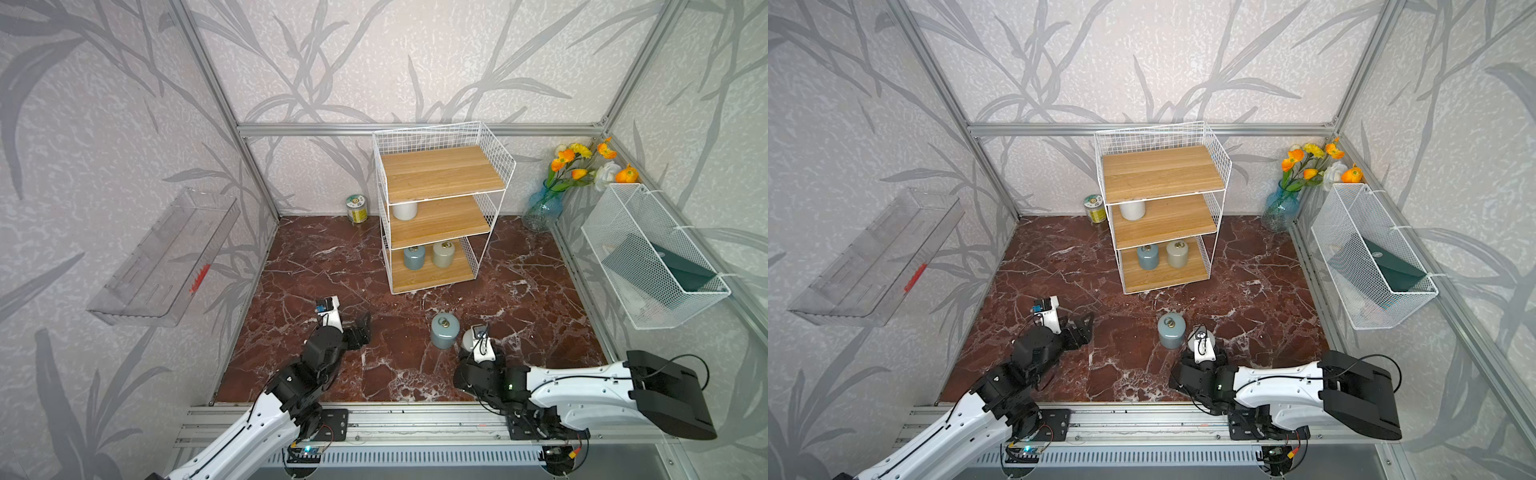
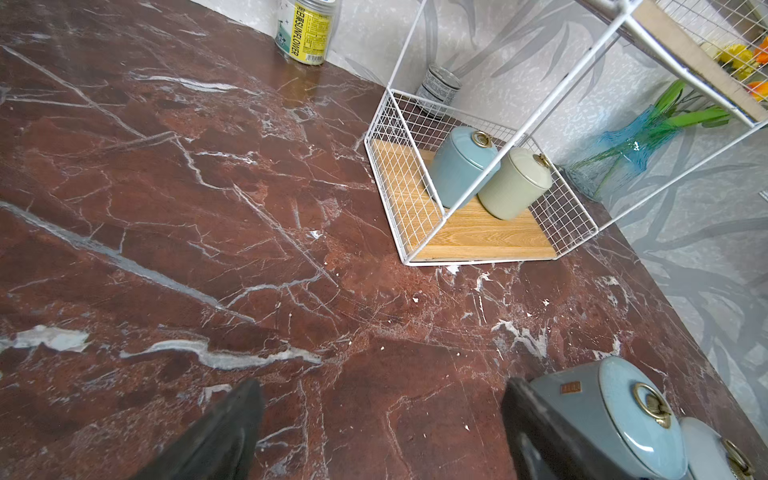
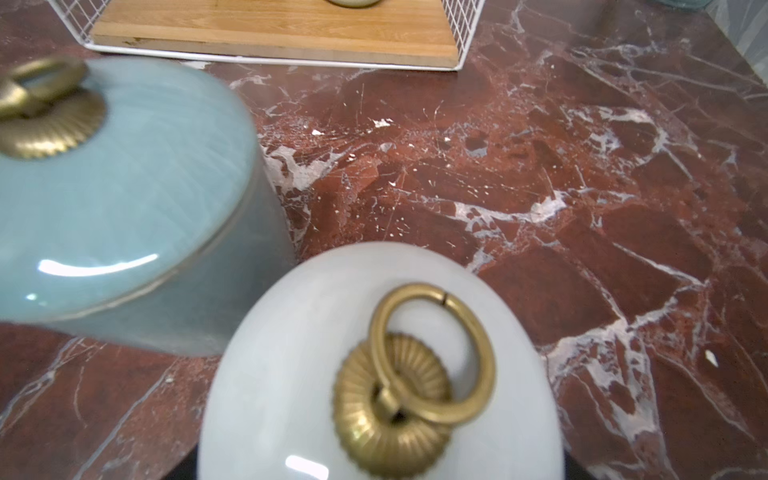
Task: Remove the tea canisters from the shelf
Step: Place the tea canister at the center of the board.
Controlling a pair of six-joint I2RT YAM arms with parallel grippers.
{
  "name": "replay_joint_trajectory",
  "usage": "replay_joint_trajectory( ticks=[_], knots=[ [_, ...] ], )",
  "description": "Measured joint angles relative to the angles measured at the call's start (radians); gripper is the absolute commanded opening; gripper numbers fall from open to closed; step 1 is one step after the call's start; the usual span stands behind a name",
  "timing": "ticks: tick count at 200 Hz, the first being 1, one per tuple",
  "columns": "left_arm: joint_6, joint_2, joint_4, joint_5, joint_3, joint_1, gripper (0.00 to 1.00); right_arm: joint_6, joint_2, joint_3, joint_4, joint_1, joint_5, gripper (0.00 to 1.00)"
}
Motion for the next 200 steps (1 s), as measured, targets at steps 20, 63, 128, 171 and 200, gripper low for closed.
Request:
replay_joint_trajectory(
  ticks=[20, 63, 128, 171, 200],
  knots=[
    [0.000, -0.003, 0.000, -0.002, 0.000, 0.000, 0.91, -0.044, 0.059, 0.032, 0.040, -0.002, 0.005, 0.75],
    [0.001, -0.004, -0.004, -0.007, 0.000, 0.000, 0.91, -0.096, 0.076, 0.054, 0.071, -0.006, -0.019, 0.77],
    [0.024, 0.050, -0.005, -0.018, 0.005, 0.000, 0.92, -0.165, -0.278, 0.095, -0.150, 0.003, -0.075, 0.80],
    [0.063, 0.205, 0.037, -0.014, 0.089, 0.000, 0.98, -0.448, -0.389, 0.198, -0.017, -0.021, -0.039, 0.90],
    [0.087, 0.276, 0.105, -0.014, 0.132, 0.000, 0.99, -0.564, -0.310, 0.332, 0.117, -0.177, -0.127, 0.93]
  ],
)
